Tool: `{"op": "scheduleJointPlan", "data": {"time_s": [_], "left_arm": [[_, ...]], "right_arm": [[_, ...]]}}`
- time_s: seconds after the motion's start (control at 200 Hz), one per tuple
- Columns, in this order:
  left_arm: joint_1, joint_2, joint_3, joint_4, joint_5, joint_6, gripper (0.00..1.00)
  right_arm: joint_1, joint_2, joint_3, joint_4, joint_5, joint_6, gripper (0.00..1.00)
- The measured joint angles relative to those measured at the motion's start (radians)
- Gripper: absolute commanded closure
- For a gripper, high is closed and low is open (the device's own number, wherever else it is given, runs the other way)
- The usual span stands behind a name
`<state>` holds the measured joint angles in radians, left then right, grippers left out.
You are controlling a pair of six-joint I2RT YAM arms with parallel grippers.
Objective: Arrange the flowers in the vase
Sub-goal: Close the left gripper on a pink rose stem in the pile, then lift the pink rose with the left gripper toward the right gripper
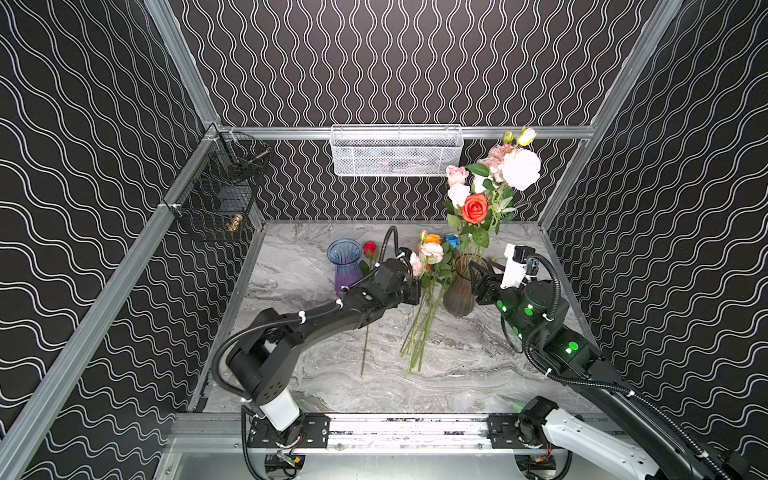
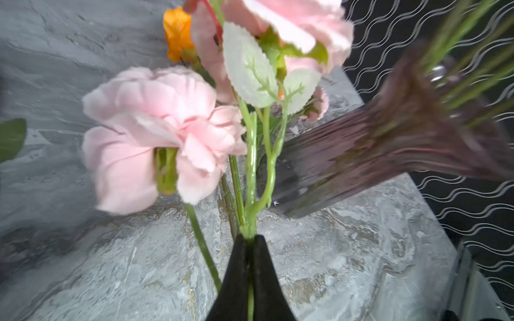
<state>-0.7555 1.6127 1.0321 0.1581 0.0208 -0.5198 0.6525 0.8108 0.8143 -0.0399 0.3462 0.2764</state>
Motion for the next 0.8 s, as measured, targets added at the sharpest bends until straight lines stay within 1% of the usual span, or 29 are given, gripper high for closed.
{"op": "scheduleJointPlan", "data": {"time_s": [0.295,0.495,0.636,0.801], "left_arm": [[0.017,-0.232,-0.114,0.081,-0.063,0.066,1.0],[0.018,-0.315,-0.135,0.139,-0.122,0.126,1.0],[0.018,-0.329,-0.065,0.09,-0.171,0.179,1.0],[0.019,-0.311,0.073,-0.105,-0.279,0.221,1.0]], "right_arm": [[0.002,-0.005,0.0,0.002,-0.024,0.003,0.46],[0.002,-0.008,0.002,0.007,-0.037,0.004,0.47],[0.003,-0.013,0.005,0.008,-0.044,0.004,0.47],[0.004,-0.031,0.005,0.008,-0.044,0.004,0.47]]}}
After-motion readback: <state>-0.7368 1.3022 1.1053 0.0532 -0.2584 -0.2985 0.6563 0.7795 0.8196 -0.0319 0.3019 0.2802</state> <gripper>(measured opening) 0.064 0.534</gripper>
